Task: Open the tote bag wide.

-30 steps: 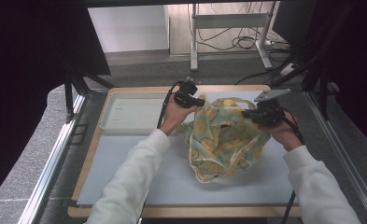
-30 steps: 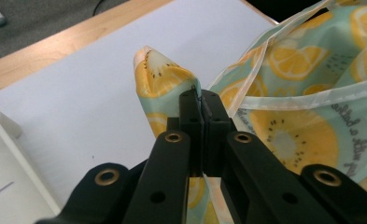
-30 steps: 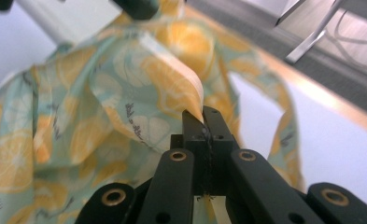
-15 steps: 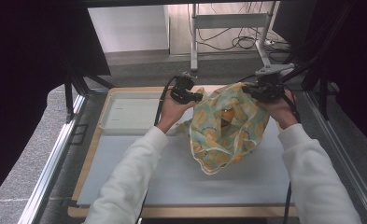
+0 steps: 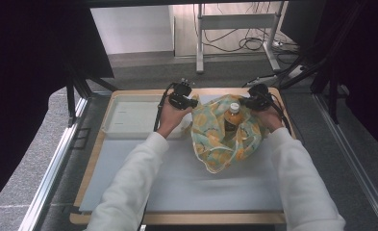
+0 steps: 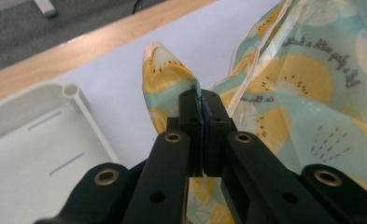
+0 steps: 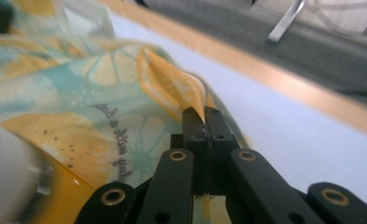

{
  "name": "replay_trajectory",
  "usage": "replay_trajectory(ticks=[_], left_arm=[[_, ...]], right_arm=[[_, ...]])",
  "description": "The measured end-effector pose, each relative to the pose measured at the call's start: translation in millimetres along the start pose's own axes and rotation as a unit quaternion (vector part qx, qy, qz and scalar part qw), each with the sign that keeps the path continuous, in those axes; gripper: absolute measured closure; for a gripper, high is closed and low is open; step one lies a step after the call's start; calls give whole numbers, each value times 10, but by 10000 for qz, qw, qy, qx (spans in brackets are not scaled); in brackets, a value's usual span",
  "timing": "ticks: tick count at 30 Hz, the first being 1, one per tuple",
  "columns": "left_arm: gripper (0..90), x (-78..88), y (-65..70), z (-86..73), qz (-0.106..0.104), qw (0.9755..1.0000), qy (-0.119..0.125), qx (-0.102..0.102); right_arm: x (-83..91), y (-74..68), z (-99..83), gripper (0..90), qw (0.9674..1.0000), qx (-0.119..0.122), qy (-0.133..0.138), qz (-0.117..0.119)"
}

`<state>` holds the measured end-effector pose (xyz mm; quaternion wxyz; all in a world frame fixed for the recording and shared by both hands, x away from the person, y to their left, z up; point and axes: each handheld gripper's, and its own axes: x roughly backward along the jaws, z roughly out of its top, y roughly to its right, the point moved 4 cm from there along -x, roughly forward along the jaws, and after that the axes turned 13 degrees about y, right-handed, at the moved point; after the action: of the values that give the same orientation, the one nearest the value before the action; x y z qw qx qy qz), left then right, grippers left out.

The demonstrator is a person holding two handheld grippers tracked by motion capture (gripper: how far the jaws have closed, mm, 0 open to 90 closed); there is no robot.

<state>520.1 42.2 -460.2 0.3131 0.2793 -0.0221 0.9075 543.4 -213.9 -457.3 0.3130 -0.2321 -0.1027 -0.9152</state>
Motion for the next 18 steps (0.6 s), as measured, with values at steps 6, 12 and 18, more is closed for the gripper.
replay_trajectory(ticks=[6, 12, 18], left_arm=[[892, -56, 45, -157, -81, 9998, -138, -70], [891, -88, 134, -287, -176, 9994, -240, -160], [890, -158, 138, -417, -173, 9992, -359, -94]], right_arm=[[-72, 1, -234, 891, 9996, -79, -266, 66], [-87, 6, -434, 891, 9979, -212, -604, 106], [-105, -2, -636, 890, 9963, -361, -766, 129]])
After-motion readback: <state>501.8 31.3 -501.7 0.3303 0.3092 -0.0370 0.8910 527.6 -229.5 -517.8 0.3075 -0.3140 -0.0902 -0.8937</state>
